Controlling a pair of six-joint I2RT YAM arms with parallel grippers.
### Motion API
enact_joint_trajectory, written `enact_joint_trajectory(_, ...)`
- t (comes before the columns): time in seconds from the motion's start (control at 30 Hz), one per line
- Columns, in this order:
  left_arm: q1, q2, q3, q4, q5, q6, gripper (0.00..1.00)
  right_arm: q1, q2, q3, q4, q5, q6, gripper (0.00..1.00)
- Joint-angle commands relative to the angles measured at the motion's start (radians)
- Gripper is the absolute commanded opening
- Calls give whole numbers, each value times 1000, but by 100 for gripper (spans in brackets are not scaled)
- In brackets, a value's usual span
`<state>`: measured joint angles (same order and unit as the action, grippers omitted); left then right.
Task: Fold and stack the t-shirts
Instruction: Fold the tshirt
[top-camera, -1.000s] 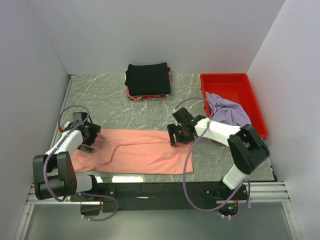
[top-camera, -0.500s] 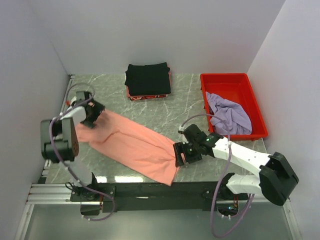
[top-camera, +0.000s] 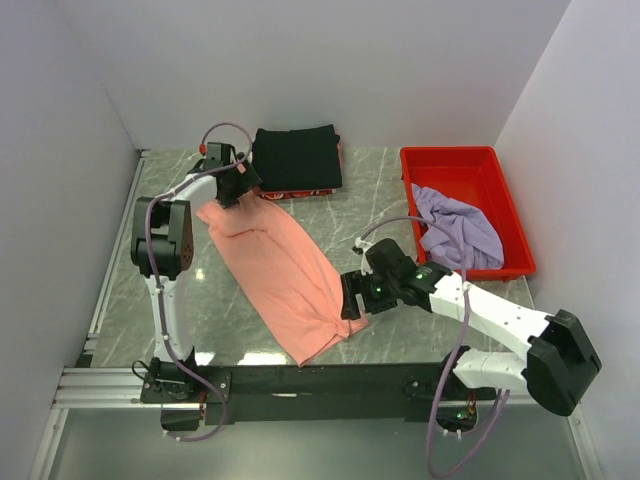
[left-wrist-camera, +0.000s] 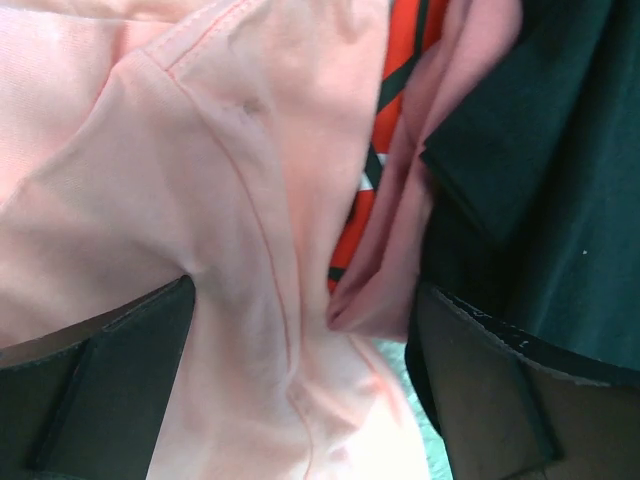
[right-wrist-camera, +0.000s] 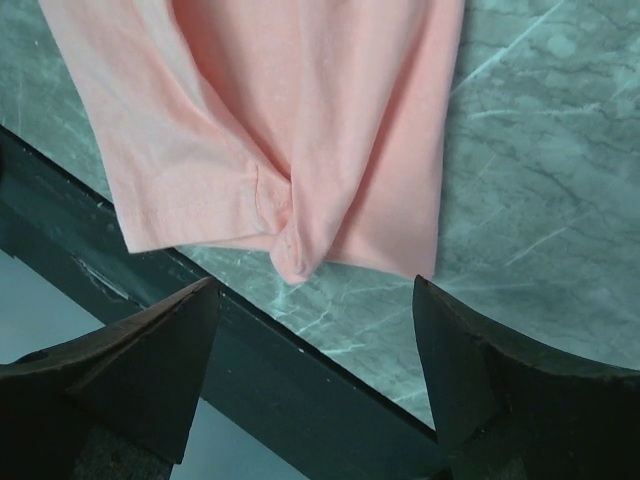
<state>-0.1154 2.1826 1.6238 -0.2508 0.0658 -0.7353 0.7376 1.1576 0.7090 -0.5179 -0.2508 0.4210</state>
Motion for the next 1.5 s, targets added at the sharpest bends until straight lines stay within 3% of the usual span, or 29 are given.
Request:
enact_joint_trajectory(0.0, 6, -73, 27, -58, -6, 66, 99, 6, 37, 63, 42, 19, -16, 84)
enact_joint_trajectory(0.17, 6, -226, -93, -62, -93, 50, 100, 37, 96, 75, 67, 30, -44, 87)
enact_joint_trajectory(0.37, 6, -287, -255, -33, -118, 5, 99, 117, 194, 124, 53, 96, -64, 86)
enact_joint_trajectory(0.53, 6, -250, -297, -36, -126, 2, 99, 189, 244, 159, 6, 205, -71, 77)
enact_joint_trajectory(0.63, 8, -230, -315, -36, -144, -1, 99, 213, 269, 162, -24, 249, -56, 67)
enact_joint_trajectory(0.77, 14, -227, -332, -30, -152, 8, 99, 233, 294, 161, -48, 326, -24, 63)
enact_joint_trajectory(0.93, 25, -230, -349, -21, -153, 14, 99, 279, 324, 156, -41, 308, 4, 59)
enact_joint_trajectory(1.03, 28, -228, -352, -16, -143, 13, 99, 293, 344, 158, -31, 308, 31, 52)
enact_joint_trajectory(1.07, 28, -228, -352, -13, -141, 13, 99, 295, 352, 158, -30, 327, 42, 38)
enact_joint_trajectory(1.13, 29, -227, -351, -16, -139, 16, 99, 296, 358, 170, -54, 353, 71, 22)
enact_joint_trajectory(1.17, 29, -225, -349, -18, -142, 16, 99, 296, 353, 178, -71, 396, 76, 5)
enact_joint_trajectory(1.2, 29, -225, -347, -21, -146, 17, 100, 299, 347, 185, -92, 418, 84, 0)
enact_joint_trajectory(1.47, 45, -233, -354, -13, -130, 11, 99, 396, 336, 366, -425, 631, 122, 0)
